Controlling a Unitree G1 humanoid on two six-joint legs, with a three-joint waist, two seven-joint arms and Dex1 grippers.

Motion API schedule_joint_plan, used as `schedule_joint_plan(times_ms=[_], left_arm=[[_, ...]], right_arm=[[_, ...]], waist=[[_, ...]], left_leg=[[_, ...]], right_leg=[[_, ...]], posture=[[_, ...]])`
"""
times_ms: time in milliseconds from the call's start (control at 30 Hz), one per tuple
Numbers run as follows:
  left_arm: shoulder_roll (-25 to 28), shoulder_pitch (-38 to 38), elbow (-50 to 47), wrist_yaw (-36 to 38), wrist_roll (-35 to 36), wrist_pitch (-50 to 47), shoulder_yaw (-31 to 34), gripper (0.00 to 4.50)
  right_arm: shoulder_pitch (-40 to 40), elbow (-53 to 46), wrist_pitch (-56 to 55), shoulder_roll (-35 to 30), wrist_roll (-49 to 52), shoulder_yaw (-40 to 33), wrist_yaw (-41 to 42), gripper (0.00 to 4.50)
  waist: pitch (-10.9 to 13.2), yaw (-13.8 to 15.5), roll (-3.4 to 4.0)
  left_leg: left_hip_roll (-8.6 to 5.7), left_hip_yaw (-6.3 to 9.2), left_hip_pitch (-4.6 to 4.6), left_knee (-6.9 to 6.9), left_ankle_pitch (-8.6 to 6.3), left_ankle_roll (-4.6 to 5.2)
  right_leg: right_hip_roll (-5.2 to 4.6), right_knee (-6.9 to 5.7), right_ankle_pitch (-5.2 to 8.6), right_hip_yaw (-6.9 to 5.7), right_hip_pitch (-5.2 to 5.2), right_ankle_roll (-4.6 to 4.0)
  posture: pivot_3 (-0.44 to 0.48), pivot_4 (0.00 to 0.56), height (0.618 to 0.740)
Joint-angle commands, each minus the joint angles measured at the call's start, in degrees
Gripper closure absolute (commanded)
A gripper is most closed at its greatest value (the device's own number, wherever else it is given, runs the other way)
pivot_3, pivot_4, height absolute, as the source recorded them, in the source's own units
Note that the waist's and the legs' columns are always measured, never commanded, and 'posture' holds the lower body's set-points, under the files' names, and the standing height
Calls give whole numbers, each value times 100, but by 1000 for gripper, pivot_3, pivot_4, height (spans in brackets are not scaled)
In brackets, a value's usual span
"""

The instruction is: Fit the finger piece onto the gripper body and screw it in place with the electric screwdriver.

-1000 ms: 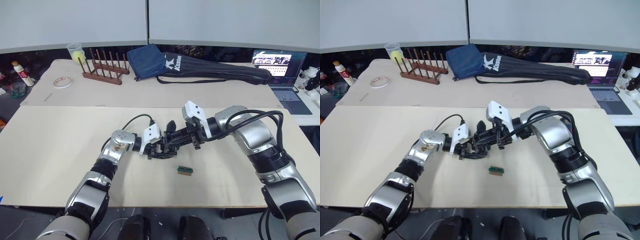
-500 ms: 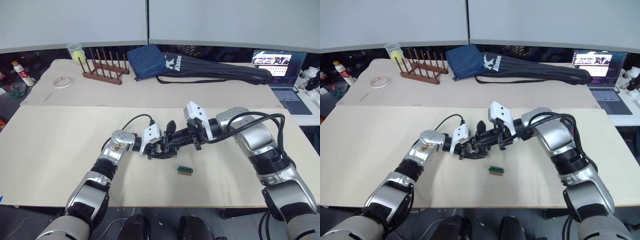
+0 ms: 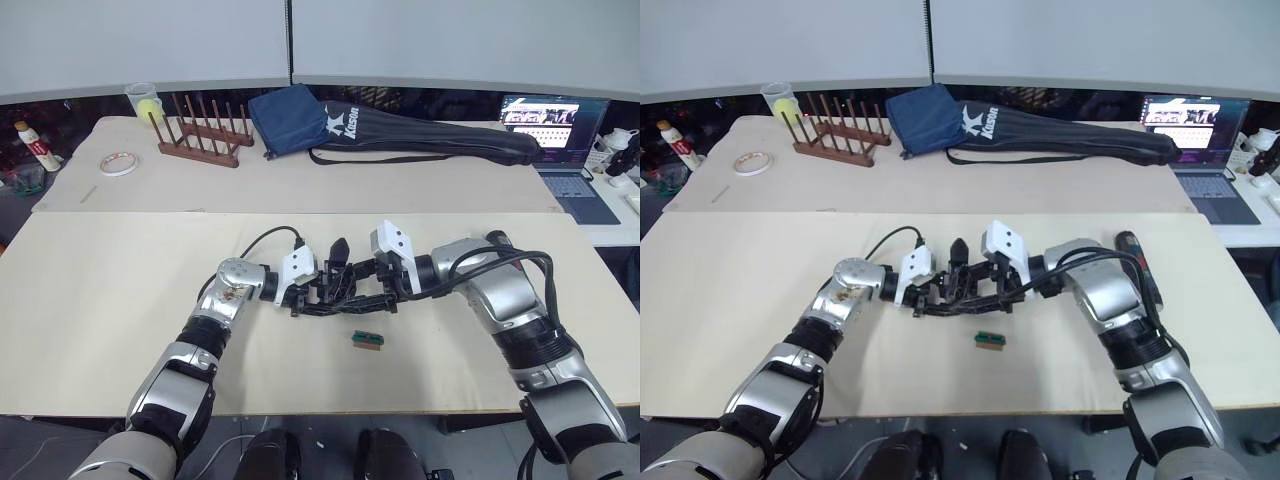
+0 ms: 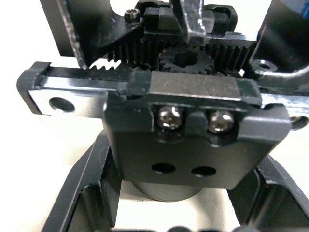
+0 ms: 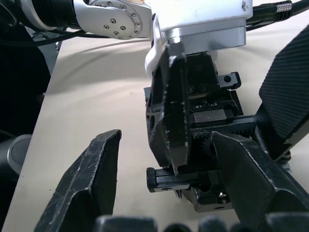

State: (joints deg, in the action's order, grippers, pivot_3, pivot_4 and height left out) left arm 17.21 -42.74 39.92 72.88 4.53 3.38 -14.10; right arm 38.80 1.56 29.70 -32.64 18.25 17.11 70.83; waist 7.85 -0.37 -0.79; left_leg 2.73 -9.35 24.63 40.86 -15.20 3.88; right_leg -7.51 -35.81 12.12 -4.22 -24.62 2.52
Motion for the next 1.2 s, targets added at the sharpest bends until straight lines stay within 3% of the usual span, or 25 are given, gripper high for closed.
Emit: schedule_joint_plan(times_ms=[33,367,467,500,533,600,733,833,967,1200], left_arm=[[-71,-89,-232,-2,90,101,74,2144],[-24,18,-224,-167,0,-96,59,2144],[152,97,-389,-94,30,-267,89,782],[238,143,-493,-57,52,-327,110,207],[386,246,-715,14,118,-430,159,0],[692,480,-1242,161,269,-683,250,0],[1701,1214,-3080,595,952,-1715,667,0],[2423,1621,-4474,735,1616,-2640,1013,0],[2998,1731,-5667,668,2292,-3501,1271,0],[3280,1391,-6685,258,3100,-4341,1546,0]], right_arm=[[-56,-388,1,-261,182,-397,61,1115],[-229,-1106,494,-1271,612,-1209,134,1115],[-308,-1268,963,-1750,650,-1339,65,1115],[-317,-1300,1153,-1927,628,-1349,22,863],[-309,-1310,1437,-2154,596,-1362,-32,574],[-237,-1263,2132,-2545,587,-1377,-197,39],[-9,-733,3276,-3466,375,-1153,-347,39],[74,41,3355,-3838,-86,-824,-563,39],[312,963,3375,-3792,-551,-407,-715,39],[1389,2786,3902,-2747,-971,148,-1007,39]], waist=[[3,13,-1],[9,32,-4],[10,31,-5],[11,27,-5],[11,22,-5],[12,-4,-4],[22,-65,2],[27,-59,4],[29,-19,6],[33,-77,12]], left_leg=[[0,0,2,0,0,0],[0,0,12,2,-1,2],[1,0,12,2,-2,5],[2,1,12,1,-10,18],[2,0,13,0,-15,26],[3,-2,15,-1,-12,21],[6,-3,31,-5,5,-8],[9,-2,37,-6,7,-13],[4,-1,37,-3,6,-13],[3,-9,35,-8,23,-36]], right_leg=[[0,0,0,0,-1,0],[0,-1,-1,0,-15,1],[0,-2,-1,1,-15,1],[0,-1,0,1,-16,0],[0,-2,0,2,-20,0],[0,-4,0,6,-28,-2],[0,-9,1,13,-52,-6],[-1,-7,3,17,-60,-11],[-6,-1,24,18,-55,-44],[22,-10,2,31,-56,-4]], posture=[[0,150,740],[0,150,740],[0,150,740],[0,150,740],[0,150,740],[0,150,740],[0,150,740],[0,150,740],[0,150,740],[0,150,740]])
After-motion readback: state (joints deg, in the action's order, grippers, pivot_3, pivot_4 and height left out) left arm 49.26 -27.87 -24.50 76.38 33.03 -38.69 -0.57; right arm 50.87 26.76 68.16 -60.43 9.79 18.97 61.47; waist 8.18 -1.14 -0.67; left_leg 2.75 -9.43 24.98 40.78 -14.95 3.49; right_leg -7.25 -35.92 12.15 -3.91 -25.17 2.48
